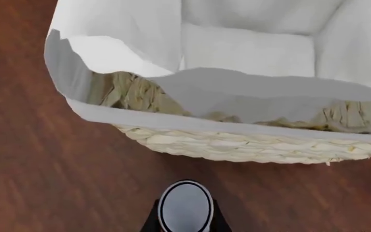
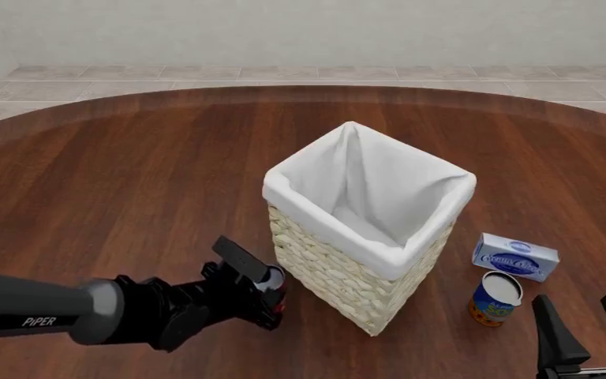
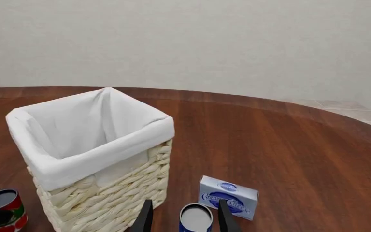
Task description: Pick up the tomato sauce, and put it in the basket.
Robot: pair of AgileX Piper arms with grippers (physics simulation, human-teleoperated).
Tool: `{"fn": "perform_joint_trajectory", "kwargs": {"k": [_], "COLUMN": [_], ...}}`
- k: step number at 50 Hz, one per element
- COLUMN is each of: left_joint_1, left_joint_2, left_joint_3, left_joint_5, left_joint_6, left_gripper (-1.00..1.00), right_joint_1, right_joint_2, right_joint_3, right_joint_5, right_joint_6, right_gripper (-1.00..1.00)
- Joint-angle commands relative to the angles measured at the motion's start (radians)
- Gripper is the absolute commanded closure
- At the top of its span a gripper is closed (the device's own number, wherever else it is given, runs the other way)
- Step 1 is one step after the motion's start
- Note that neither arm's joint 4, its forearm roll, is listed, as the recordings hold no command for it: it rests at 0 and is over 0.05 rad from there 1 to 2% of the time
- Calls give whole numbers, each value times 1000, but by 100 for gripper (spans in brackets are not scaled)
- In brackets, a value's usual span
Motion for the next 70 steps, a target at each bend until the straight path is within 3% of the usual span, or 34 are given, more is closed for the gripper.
{"fn": "perform_joint_trajectory", "kwargs": {"k": [1, 38, 54, 70], "left_joint_1": [-15, 55, 81, 114], "left_joint_2": [-8, -189, -403, -524], "left_joint_3": [7, 32, 9, -49], "left_joint_5": [4, 102, 244, 357], "left_joint_6": [5, 51, 92, 124], "left_gripper": [100, 100, 100, 100], "right_joint_1": [1, 5, 8, 10], "right_joint_2": [-7, -20, -19, -18], "right_joint_3": [0, 0, 0, 0], "right_joint_5": [5, 12, 9, 4], "right_joint_6": [-1, -4, -6, -6], "right_gripper": [-100, -100, -100, -100]}}
